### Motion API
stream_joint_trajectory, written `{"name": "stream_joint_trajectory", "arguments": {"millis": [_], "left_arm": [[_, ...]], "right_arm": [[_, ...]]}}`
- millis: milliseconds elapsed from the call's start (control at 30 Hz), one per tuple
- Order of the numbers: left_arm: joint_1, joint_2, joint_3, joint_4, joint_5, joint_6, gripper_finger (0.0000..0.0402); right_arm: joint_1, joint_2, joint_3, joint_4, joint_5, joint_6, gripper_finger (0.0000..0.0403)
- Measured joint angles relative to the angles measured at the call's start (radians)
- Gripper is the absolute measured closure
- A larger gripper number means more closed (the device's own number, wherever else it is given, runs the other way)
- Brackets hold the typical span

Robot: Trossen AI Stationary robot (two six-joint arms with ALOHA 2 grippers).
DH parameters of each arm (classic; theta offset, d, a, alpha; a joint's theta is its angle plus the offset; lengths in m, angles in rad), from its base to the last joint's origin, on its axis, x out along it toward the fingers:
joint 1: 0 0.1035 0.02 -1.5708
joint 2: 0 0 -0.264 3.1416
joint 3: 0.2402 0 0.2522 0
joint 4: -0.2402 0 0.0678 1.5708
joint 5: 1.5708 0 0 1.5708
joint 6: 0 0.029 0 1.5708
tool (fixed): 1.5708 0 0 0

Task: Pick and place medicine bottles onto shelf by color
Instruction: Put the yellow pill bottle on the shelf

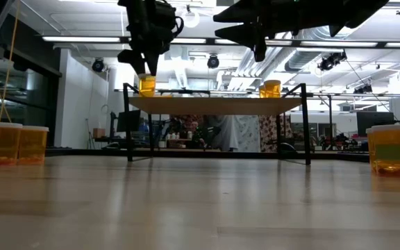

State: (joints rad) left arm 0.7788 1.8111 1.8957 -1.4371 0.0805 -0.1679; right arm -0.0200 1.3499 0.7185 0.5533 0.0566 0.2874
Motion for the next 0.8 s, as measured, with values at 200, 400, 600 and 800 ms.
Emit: {"name": "stream_joint_trajectory", "arguments": {"millis": [200, 400, 600, 800], "left_arm": [[0.0, 0.0, 0.0, 0.019, 0.055, 0.003, 0.0195], [0.0, 0.0, 0.0, 0.014, 0.055, -0.005, 0.0195], [0.0, 0.0, 0.0, 0.007, 0.027, -0.004, 0.0195], [0.0, 0.0, 0.0, 0.006, 0.043, -0.005, 0.0195]], "right_arm": [[0.0, 0.0, 0.0, 0.0, 0.0, 0.0, 0.0251], [0.0, 0.0, 0.0, 0.0, 0.0, 0.0, 0.0251], [0.0, 0.0, 0.0, 0.0, 0.0, 0.0, 0.0251], [0.0, 0.0, 0.0, 0.0, 0.0, 0.0, 0.0251]]}}
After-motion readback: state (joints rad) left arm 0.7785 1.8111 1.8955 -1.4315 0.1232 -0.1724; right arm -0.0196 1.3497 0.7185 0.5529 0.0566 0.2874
